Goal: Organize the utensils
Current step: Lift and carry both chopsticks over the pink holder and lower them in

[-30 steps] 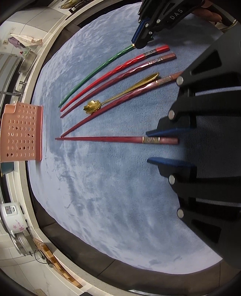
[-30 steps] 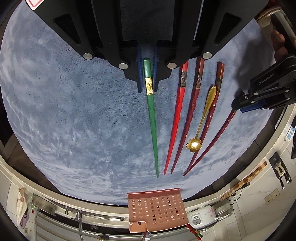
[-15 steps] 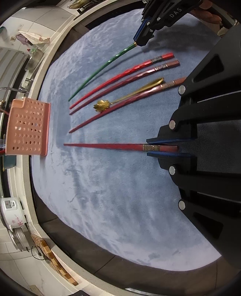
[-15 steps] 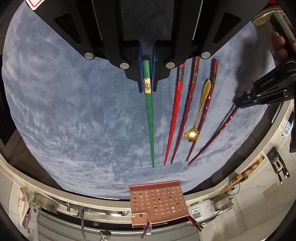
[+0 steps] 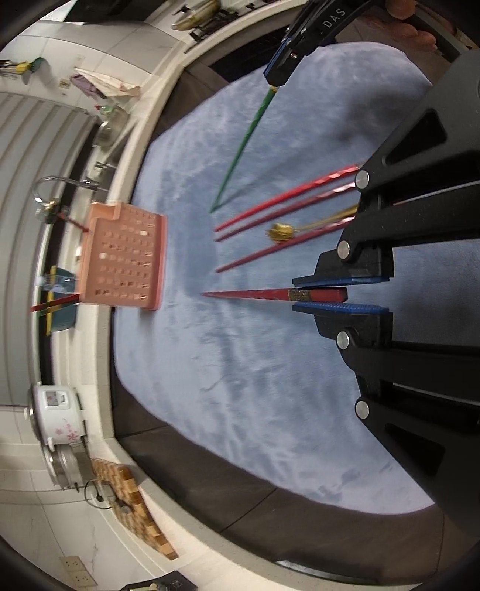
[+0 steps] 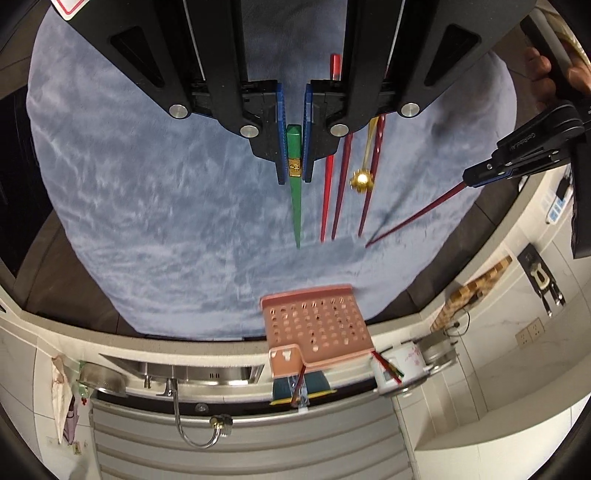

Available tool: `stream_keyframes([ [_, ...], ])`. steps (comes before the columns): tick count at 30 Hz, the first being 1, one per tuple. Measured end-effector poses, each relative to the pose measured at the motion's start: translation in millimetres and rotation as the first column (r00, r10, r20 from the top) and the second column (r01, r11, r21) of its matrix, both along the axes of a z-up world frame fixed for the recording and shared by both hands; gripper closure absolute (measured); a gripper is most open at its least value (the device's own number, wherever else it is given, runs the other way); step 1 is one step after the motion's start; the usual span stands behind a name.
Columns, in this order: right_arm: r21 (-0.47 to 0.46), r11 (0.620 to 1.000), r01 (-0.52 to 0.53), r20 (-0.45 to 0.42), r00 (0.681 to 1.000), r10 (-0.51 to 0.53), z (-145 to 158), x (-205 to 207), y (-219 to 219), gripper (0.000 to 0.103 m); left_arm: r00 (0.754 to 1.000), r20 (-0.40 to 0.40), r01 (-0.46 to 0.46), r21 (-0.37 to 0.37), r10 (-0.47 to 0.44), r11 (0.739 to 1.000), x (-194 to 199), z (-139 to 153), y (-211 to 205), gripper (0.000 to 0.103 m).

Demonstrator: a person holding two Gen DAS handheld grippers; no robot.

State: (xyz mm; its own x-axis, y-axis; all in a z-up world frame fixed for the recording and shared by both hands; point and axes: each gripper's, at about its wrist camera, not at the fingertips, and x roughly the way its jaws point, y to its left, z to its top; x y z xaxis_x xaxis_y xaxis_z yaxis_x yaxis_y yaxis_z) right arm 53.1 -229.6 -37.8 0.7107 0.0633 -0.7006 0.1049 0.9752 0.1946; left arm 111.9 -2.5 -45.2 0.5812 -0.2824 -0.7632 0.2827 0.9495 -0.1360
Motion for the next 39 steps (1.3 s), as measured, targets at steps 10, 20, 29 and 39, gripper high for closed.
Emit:
stream_keyframes([
  [10,0.001,0.999,0.053,0.119,0.992,-0.052,49,3,-21,0.096,0.994,0.101,-0.035,-0.055,0.041,0.998,17,50,12,0.096],
  [20,0.020,0.996,0.092,0.177,0.980,-0.094,81,18,-41,0.096,0.979,0.190,-0.065,-0.063,0.076,0.996,45,87,14,0.096],
  [29,0.028,0.995,0.100,0.252,0.962,-0.104,116,39,-48,0.096,0.954,0.289,-0.050,-0.094,0.076,0.994,73,136,9,0.096],
  [39,0.081,0.993,0.081,0.387,0.916,-0.106,174,93,-58,0.096,0.901,0.426,-0.004,-0.185,0.083,0.983,117,214,-10,0.096],
])
